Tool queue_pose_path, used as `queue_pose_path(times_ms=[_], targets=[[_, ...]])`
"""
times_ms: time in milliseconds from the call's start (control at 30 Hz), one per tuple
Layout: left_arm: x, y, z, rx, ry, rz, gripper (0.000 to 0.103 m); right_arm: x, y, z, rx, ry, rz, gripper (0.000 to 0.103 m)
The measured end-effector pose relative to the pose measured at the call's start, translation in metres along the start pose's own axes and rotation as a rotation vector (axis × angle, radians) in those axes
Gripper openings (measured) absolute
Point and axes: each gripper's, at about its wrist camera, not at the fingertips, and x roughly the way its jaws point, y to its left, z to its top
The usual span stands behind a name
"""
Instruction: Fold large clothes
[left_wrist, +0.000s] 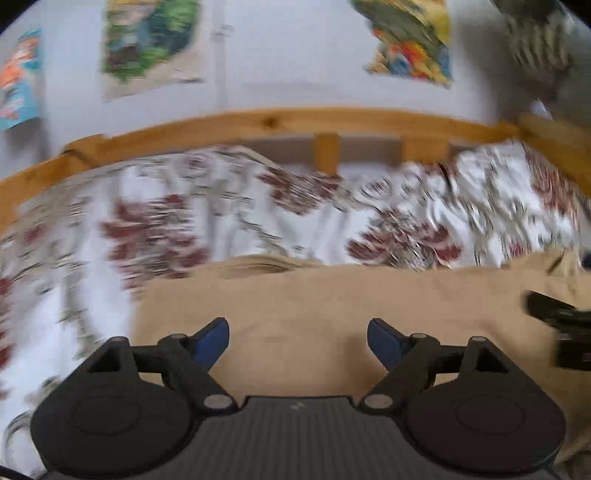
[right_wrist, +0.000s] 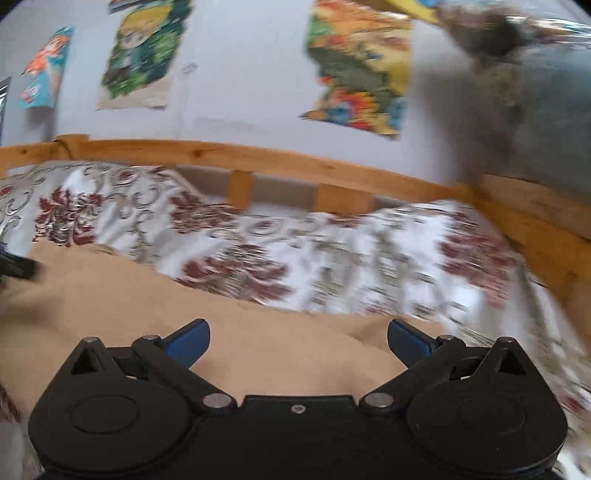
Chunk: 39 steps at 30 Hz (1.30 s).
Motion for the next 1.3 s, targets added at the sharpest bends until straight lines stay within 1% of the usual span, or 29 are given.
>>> queue_pose_path(times_ms=[67, 100, 133, 167, 200, 233, 267, 367, 433, 500, 533, 567, 600, 633, 667, 700, 767, 800, 833, 867, 933, 1033, 1133, 1167, 1200, 1267, 1300], targets=[[0.022, -0.015, -0.006, 0.084, 0.023, 0.008, 0.087, 0.022, 0.012, 0.001, -0.065, 0.038, -0.008, 0.102], [0.029, -0.018, -0.010, 0.107, 0.029, 0.014, 0.088, 0.032, 0.017, -0.002, -0.082, 0.064, -0.013, 0.102], [0.035, -0.017, -0.015, 0.103, 0.040, 0.004, 0.088, 0.041, 0.019, -0.007, -0.087, 0.116, -0.009, 0.102], [0.039, -0.014, -0.020, 0.075, 0.057, -0.014, 0.088, 0.052, 0.022, -0.014, -0.080, 0.180, -0.003, 0.102], [0.042, -0.011, -0.024, 0.036, 0.068, -0.030, 0.088, 0.056, 0.022, -0.020, -0.071, 0.199, -0.002, 0.102], [0.045, -0.006, -0.029, -0.004, 0.080, -0.048, 0.088, 0.055, 0.023, -0.026, -0.069, 0.178, -0.008, 0.102], [0.048, -0.003, -0.033, -0.022, 0.090, -0.060, 0.087, 0.053, 0.025, -0.031, -0.073, 0.152, -0.018, 0.102], [0.055, 0.004, -0.044, -0.012, 0.073, -0.070, 0.088, 0.053, 0.032, -0.045, -0.083, 0.107, -0.038, 0.102], [0.056, 0.004, -0.043, -0.012, 0.082, -0.068, 0.090, 0.055, 0.033, -0.044, -0.087, 0.118, -0.040, 0.102], [0.055, 0.015, -0.035, -0.037, 0.100, -0.100, 0.090, 0.054, 0.025, -0.040, -0.065, 0.123, -0.011, 0.102], [0.048, 0.024, -0.032, -0.055, 0.103, -0.091, 0.090, 0.050, 0.020, -0.038, -0.047, 0.124, 0.015, 0.102], [0.042, 0.032, -0.028, -0.074, 0.089, -0.071, 0.090, 0.041, 0.012, -0.034, -0.019, 0.116, 0.032, 0.102], [0.032, 0.044, -0.028, -0.099, 0.056, -0.048, 0.090, 0.030, 0.004, -0.033, 0.004, 0.090, 0.022, 0.102], [0.027, 0.053, -0.029, -0.116, 0.041, -0.027, 0.090, 0.015, -0.006, -0.035, 0.022, 0.059, -0.001, 0.102], [0.023, 0.063, -0.030, -0.135, 0.042, 0.001, 0.090, 0.004, -0.014, -0.038, 0.031, 0.053, -0.028, 0.102], [0.023, 0.073, -0.032, -0.160, 0.059, 0.029, 0.090, -0.004, -0.022, -0.042, 0.038, 0.061, -0.062, 0.102], [0.031, 0.084, -0.038, -0.175, 0.104, 0.071, 0.090, -0.011, -0.033, -0.053, 0.060, 0.094, -0.142, 0.102], [0.036, 0.088, -0.043, -0.173, 0.119, 0.091, 0.090, -0.010, -0.038, -0.060, 0.090, 0.120, -0.163, 0.102], [0.041, 0.089, -0.047, -0.164, 0.127, 0.101, 0.090, -0.008, -0.043, -0.065, 0.127, 0.134, -0.158, 0.102], [0.043, 0.089, -0.050, -0.153, 0.121, 0.102, 0.091, -0.004, -0.048, -0.071, 0.166, 0.154, -0.135, 0.102], [0.046, 0.085, -0.055, -0.120, 0.100, 0.116, 0.091, 0.006, -0.050, -0.075, 0.177, 0.191, -0.116, 0.102], [0.051, 0.082, -0.062, -0.083, 0.072, 0.121, 0.092, 0.010, -0.050, -0.081, 0.177, 0.186, -0.110, 0.102], [0.047, 0.085, -0.059, -0.099, 0.075, 0.107, 0.092, 0.009, -0.051, -0.082, 0.186, 0.183, -0.103, 0.102], [0.042, 0.085, -0.056, -0.103, 0.082, 0.106, 0.092, 0.004, -0.054, -0.080, 0.201, 0.175, -0.098, 0.102], [0.035, 0.087, -0.054, -0.112, 0.087, 0.106, 0.093, -0.005, -0.056, -0.078, 0.220, 0.165, -0.113, 0.102], [0.011, 0.088, -0.053, -0.133, 0.066, 0.101, 0.096, -0.025, -0.055, -0.069, 0.233, 0.144, -0.153, 0.102], [-0.003, 0.087, -0.054, -0.145, 0.051, 0.106, 0.101, -0.036, -0.053, -0.064, 0.238, 0.140, -0.173, 0.102]])
